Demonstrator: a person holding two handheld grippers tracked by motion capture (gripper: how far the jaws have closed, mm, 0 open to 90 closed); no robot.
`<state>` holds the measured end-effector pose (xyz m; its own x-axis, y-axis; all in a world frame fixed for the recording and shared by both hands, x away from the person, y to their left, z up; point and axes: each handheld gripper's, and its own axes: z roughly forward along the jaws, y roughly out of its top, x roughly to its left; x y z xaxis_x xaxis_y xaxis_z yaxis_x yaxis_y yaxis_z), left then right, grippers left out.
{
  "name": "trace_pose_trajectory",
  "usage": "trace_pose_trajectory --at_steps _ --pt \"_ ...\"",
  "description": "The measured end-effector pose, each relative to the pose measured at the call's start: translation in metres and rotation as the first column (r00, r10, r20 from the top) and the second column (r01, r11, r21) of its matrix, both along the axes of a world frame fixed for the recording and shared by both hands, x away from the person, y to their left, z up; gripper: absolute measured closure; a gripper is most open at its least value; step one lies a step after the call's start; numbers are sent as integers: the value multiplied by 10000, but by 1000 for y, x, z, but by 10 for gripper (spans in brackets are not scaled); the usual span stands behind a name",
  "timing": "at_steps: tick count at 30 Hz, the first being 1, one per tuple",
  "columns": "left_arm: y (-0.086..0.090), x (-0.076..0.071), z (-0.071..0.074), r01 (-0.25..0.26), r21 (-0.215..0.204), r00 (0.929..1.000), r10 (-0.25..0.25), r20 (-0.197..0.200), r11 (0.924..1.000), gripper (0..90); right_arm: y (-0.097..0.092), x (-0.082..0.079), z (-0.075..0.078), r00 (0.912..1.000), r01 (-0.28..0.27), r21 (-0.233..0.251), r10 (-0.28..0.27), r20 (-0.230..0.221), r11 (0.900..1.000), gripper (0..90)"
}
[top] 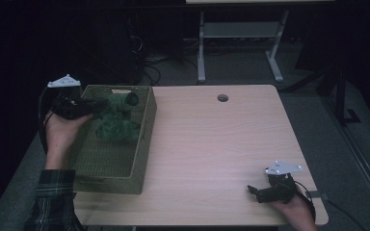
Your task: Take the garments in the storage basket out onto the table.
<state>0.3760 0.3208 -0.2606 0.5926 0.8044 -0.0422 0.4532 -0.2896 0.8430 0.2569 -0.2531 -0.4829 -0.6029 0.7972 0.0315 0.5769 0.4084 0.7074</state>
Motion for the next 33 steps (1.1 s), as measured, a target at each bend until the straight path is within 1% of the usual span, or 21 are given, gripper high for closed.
trace_pose_trajectory --at_steps 1,2,3,4,5,6,9,12,13,14,16,18,19,25,26,27,28,29,30,32,33 --pt "-3 -1 4 80 -19 9999 -80 67 10000 841 0 0 0 10000 1 1 -1 0 10000 29" --pt "-3 -1 4 80 -19 9999 -80 67 10000 841 0 0 0 10000 1 1 -1 0 10000 29" --pt "-9 -3 10 233 -39 9994 -232 261 9997 841 0 0 0 10000 5 8 -5 -2 10000 29" --pt "-9 -3 10 233 -39 9994 -232 261 9997 842 0 0 0 10000 5 8 -5 -2 10000 29" --pt "-15 -5 17 418 -38 9983 -416 416 9991 842 0 0 0 10000 0 3 0 1 10000 29" --pt "-15 -5 17 418 -38 9983 -416 416 9991 842 0 0 0 10000 0 3 0 1 10000 29" --pt "-25 -7 25 635 -53 9962 -631 598 9980 843 0 0 0 10000 2 2 -2 -1 10000 29" --pt "-35 -8 33 873 -84 9930 -863 811 9961 844 0 0 0 10000 1 3 -1 -1 10000 29" --pt "-41 -9 37 977 -187 9910 -955 942 9950 845 0 0 0 10000 6 8 -6 -3 10000 29" --pt "-41 -9 37 977 -187 9910 -955 942 9950 845 0 0 0 10000 6 8 -6 -3 10000 29" --pt "-49 -9 41 1214 -300 9875 -1176 1048 9922 845 0 0 0 10000 4 9 -4 -3 10000 29" --pt "-53 -9 42 1305 -347 9862 -1261 1077 9908 845 0 0 0 10000 2 8 -2 -2 10000 29" --pt "-60 -9 43 1462 -390 9837 -1411 1115 9885 845 0 0 0 10000 4 8 -4 -2 10000 29" --pt "-86 -8 39 1994 -420 9755 -1942 1038 9790 845 0 0 0 10000 2 7 -2 -1 10000 29" --pt "-86 -8 39 1994 -420 9755 -1942 1038 9790 845 0 0 0 10000 2 7 -2 -1 10000 29" --pt "-96 -8 38 2175 -425 9717 -2122 1042 9751 845 0 0 0 10000 5 9 -5 -6 10000 29" --pt "-96 -8 38 2175 -425 9717 -2122 1042 9751 845 0 0 0 10000 4 9 -4 -4 10000 29" --pt "-105 -8 37 2371 -425 9671 -2317 1045 9705 845 0 0 0 10000 7 9 -7 -6 10000 29" --pt "-105 -8 37 2371 -425 9671 -2317 1045 9705 845 0 0 0 10000 7 9 -7 -6 10000 29" --pt "-114 -9 35 2525 -431 9636 -2471 1021 9666 845 0 0 0 10000 9 8 -9 -9 10000 29" --pt "-123 -10 34 2720 -363 9584 -2674 995 9616 845 0 0 0 10000 9 10 -9 -9 10000 29"
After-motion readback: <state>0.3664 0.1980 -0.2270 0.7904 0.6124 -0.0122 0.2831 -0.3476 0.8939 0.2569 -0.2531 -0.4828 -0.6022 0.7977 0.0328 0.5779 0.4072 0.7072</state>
